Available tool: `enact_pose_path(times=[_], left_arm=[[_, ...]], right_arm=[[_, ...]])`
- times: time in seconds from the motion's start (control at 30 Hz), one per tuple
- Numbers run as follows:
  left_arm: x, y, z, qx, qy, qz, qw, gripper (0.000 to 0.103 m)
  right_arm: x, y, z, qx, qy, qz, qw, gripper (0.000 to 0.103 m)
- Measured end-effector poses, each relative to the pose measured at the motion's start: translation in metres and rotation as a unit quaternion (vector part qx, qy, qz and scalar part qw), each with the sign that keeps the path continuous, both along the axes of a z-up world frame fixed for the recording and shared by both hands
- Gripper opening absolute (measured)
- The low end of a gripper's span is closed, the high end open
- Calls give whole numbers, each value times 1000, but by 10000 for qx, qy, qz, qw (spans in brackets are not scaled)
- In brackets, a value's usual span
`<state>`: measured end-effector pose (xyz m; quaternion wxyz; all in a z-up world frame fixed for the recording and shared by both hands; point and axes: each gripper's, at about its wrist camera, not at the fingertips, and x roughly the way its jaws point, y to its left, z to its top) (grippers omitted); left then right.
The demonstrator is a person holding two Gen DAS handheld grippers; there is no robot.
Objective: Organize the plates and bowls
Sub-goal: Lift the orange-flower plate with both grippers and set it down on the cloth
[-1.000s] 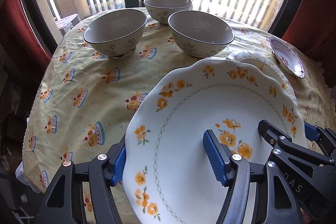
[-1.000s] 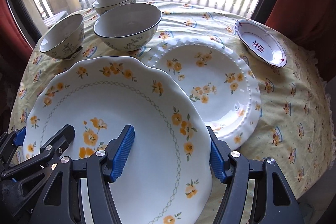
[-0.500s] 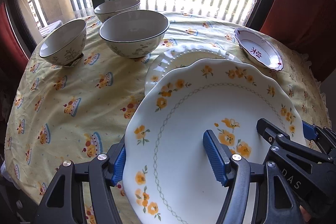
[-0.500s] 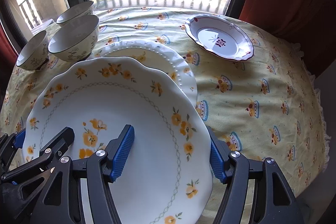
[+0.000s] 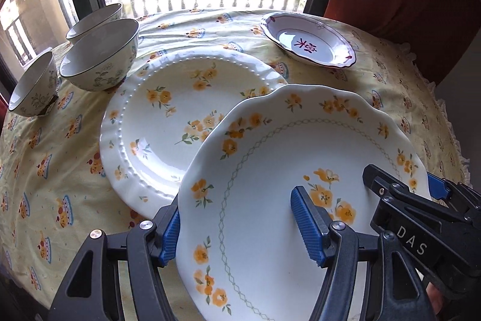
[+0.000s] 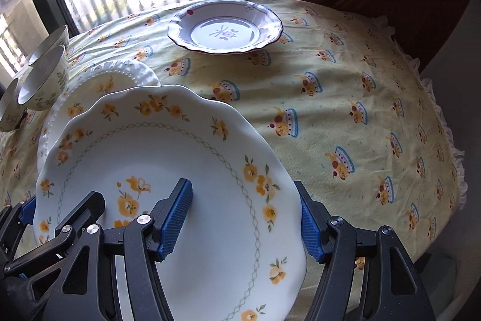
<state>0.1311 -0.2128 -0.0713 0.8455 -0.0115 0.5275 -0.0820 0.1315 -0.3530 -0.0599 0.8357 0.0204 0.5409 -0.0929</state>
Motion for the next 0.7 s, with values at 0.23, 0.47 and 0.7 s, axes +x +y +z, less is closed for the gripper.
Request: enact_pose_path(times=[0.23, 0.47, 0.7], left_arm=[[-3, -26, -7, 24, 84, -175, 9998, 67], [-4, -45, -6, -3, 103, -279, 9996, 67], [-8, -61, -16, 6, 241, -359, 9991, 67]], right_arm=[[-8, -28, -9, 87, 180, -346, 9992, 70], [-13, -49, -11, 160, 223, -520, 9983, 70], [-18, -67, -15, 82, 287, -592, 9978, 70]])
